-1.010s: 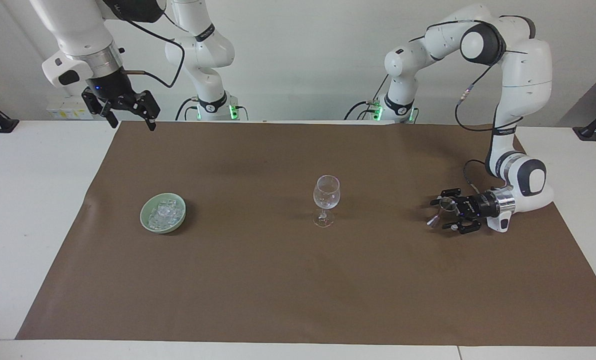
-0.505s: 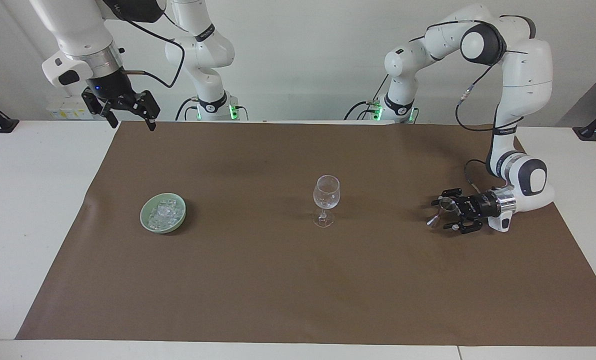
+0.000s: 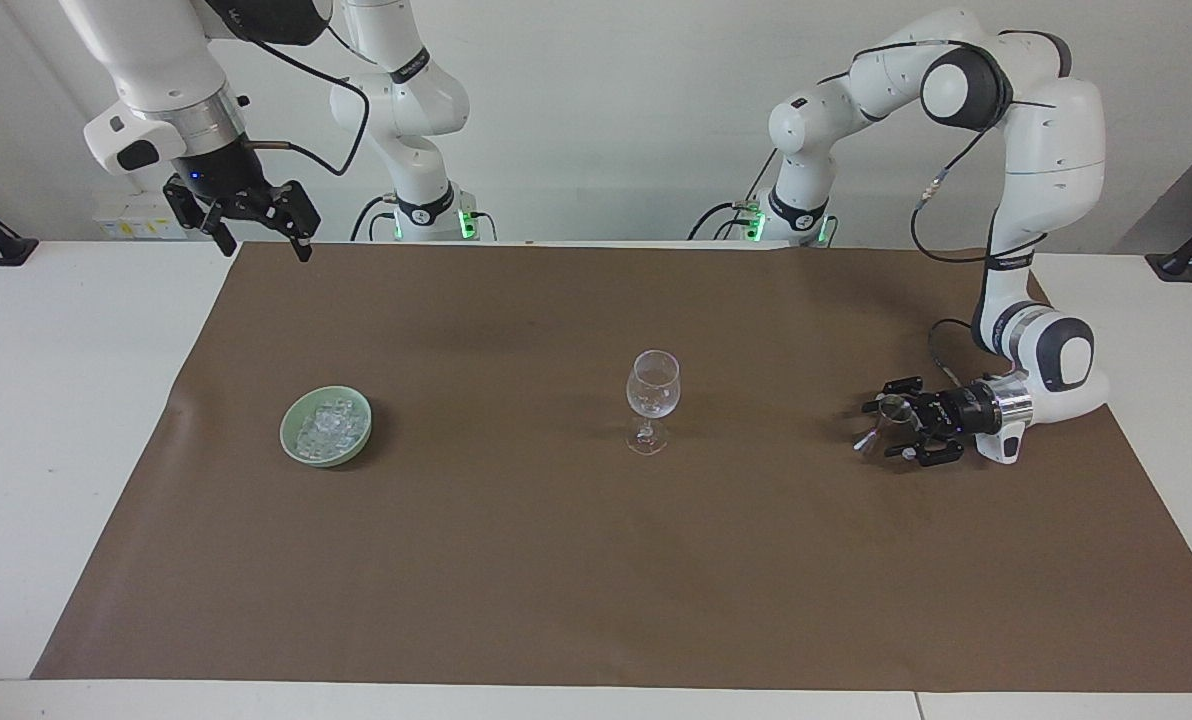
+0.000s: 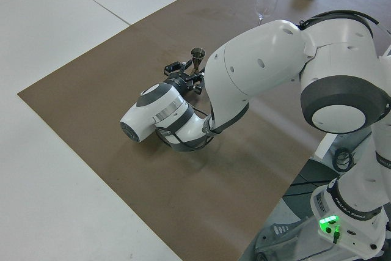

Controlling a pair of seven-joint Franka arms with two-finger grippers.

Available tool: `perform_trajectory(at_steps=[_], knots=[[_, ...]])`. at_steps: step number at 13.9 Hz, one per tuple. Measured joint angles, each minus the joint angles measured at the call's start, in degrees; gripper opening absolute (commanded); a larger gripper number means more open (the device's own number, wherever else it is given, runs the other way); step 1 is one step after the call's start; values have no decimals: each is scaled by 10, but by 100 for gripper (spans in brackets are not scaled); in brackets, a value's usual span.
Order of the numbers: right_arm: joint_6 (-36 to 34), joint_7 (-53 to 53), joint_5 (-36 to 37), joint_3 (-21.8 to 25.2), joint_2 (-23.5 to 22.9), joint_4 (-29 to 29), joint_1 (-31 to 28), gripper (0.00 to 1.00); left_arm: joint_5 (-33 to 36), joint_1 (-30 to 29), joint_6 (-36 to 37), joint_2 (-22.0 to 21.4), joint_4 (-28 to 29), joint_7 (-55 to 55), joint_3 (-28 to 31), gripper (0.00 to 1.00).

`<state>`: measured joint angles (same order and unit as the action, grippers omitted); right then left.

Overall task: Pour wine and add ice with both arms
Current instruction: 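Lift the silver bottle with the left gripper toward the wine glass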

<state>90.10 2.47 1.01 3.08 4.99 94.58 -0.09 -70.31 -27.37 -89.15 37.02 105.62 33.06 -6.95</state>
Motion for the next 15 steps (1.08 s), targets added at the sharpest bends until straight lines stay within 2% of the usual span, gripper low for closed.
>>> perform_trajectory(at_steps=[5, 8, 9, 15], knots=[[0, 0, 0, 0, 0, 0, 0, 100, 0, 0, 1, 0, 0, 0, 2, 34], [0, 0, 0, 0, 0, 0, 0, 100, 0, 0, 1, 0, 0, 0, 2, 4], [0, 0, 0, 0, 0, 0, 0, 100, 0, -1, 6, 0, 0, 0, 3, 0], [0, 0, 0, 0, 0, 0, 0, 100, 0, -1, 6, 0, -1, -1, 5, 0]])
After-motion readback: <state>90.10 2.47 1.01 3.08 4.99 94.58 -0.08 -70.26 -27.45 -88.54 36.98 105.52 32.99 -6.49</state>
